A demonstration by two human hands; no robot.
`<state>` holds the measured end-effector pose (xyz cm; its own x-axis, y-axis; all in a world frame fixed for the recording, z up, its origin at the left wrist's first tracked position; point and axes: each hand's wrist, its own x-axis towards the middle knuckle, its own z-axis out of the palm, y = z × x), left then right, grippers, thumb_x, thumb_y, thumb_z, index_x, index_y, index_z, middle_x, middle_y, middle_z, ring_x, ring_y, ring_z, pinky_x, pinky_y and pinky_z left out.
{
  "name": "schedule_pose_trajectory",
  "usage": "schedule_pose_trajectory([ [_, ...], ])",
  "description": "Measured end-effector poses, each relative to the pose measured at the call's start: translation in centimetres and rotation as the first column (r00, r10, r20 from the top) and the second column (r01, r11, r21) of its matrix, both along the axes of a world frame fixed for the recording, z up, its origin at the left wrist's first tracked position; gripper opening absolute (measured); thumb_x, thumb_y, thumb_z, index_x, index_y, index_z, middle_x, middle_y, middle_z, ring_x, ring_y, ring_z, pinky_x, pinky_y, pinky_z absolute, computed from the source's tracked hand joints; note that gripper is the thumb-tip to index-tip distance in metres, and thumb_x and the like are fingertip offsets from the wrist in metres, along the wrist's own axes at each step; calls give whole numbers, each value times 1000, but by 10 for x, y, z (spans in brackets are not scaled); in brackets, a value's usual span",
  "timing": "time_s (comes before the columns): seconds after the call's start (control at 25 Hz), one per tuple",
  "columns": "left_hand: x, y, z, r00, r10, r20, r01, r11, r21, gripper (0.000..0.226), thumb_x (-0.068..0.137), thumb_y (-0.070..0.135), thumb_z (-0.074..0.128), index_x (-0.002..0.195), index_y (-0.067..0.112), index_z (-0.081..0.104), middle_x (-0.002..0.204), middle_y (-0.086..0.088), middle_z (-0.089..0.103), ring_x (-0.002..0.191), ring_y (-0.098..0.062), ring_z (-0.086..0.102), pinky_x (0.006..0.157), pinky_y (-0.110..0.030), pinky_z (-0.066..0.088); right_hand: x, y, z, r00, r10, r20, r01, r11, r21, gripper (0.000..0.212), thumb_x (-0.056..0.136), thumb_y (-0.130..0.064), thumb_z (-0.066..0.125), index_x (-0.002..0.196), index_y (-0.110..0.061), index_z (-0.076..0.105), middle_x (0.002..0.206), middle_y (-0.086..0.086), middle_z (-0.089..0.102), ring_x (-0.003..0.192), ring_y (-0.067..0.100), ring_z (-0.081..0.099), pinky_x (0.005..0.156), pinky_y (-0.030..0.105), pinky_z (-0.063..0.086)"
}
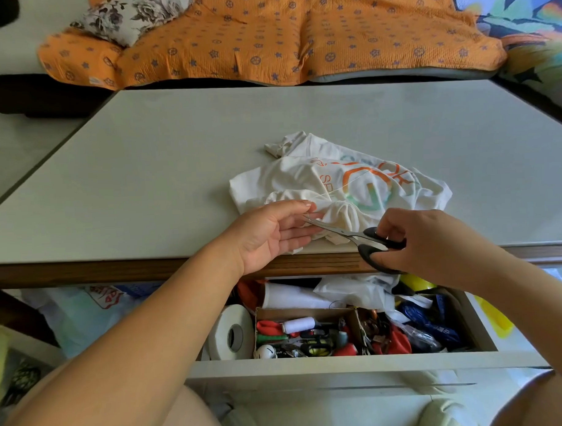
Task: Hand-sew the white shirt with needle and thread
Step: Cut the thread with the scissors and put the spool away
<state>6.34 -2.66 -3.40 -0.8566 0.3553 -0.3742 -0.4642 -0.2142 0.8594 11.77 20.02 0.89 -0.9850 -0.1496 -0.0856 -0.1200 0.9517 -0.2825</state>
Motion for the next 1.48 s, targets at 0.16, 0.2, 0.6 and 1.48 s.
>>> schedule_pose_trajectory([
  [0.16,-1,-1,1,1000,0,7,0,1000,3,9,92,16,60,96,15,68,103,-8,76,104,-28,70,102,-38,50,1,3,4,1000,-20,-11,21,1000,21,32,76,-54,69,96,-32,58,81,-19,59,72,3,57,65,24,49],
  [0.2,-1,-1,1,1000,0,7,0,1000,4,9,92,16,60,96,15,68,105,-9,75,105,-28,70,102,-38,49,2,5,5,1000,-29,-12,29,999,29,31,76,-54,69,96,-32,58,81,-19,60,72,3,57,65,25,49],
  [0.6,-1,-1,1,1000,4,17,-4,1000,-7,9,92,16,60,96,14,68,105,-9,75,102,-27,70,100,-38,51,0,0,8,1000,-2,-26,3,999,53,30,76,-57,66,93,-35,54,77,-20,56,68,-1,52,59,23,45],
  [1.48,0,4,7,998,44,50,-41,998,-56,7,89,4,63,87,7,70,88,-6,76,85,-21,71,92,-35,55,-3,4,-3,998,58,-22,-59,997,-54,27,74,-46,74,79,-31,51,71,-9,62,64,12,55,60,28,47],
])
